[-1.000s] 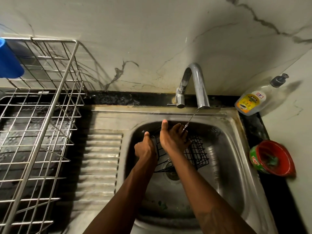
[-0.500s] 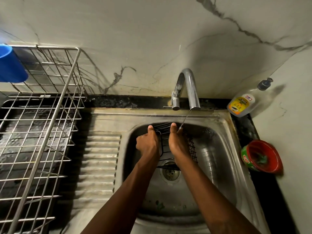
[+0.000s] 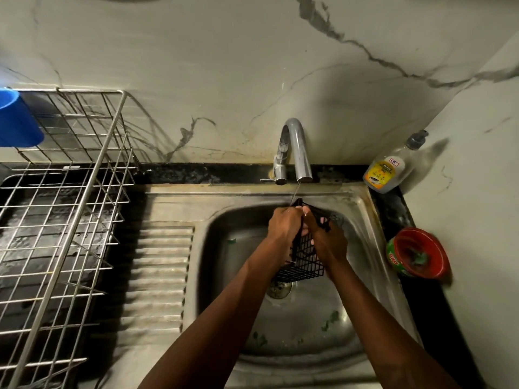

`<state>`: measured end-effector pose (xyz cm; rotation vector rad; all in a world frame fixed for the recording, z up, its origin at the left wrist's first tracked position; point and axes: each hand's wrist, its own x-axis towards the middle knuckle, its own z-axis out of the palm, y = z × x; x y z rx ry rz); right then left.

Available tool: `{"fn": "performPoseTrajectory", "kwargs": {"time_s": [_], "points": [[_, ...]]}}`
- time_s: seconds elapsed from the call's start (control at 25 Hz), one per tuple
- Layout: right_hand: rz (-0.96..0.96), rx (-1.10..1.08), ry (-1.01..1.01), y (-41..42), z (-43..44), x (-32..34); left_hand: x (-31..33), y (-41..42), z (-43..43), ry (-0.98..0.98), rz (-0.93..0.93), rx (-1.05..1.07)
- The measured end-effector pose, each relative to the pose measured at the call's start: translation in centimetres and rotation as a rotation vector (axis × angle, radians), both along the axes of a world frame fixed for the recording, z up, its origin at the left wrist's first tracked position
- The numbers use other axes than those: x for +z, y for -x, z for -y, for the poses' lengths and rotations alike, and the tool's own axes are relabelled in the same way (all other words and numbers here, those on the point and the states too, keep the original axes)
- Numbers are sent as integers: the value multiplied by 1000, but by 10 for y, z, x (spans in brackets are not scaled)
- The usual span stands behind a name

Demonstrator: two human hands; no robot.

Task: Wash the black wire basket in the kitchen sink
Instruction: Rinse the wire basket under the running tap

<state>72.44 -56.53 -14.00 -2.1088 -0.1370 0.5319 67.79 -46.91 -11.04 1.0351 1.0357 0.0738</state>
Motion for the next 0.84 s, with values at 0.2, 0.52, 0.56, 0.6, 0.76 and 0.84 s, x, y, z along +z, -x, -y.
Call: {"fn": "performPoseTrajectory", "kwargs": {"time_s": [0.2,0.52,0.56,0.6,0.76,0.84], "points": [[-263,120,-187,-22,23,-18,-7,2,0,56,118,-274],[-532,-73,-103,-66,37,-70,-80,58,-39,-578,-508,-20],[-556,-75,-8,-68,37,-75,-91,61,-40,-590,-590,-73],[-591,-84,43,-67,35,-78,-98,62,-41,-595,-645,-99],[-678,-141,98,-67,27,-90,-95,58,-47,-589,-659,-73],[-596,-173,154,-66,22,-92,-99,58,-50,-592,-653,-82]]}}
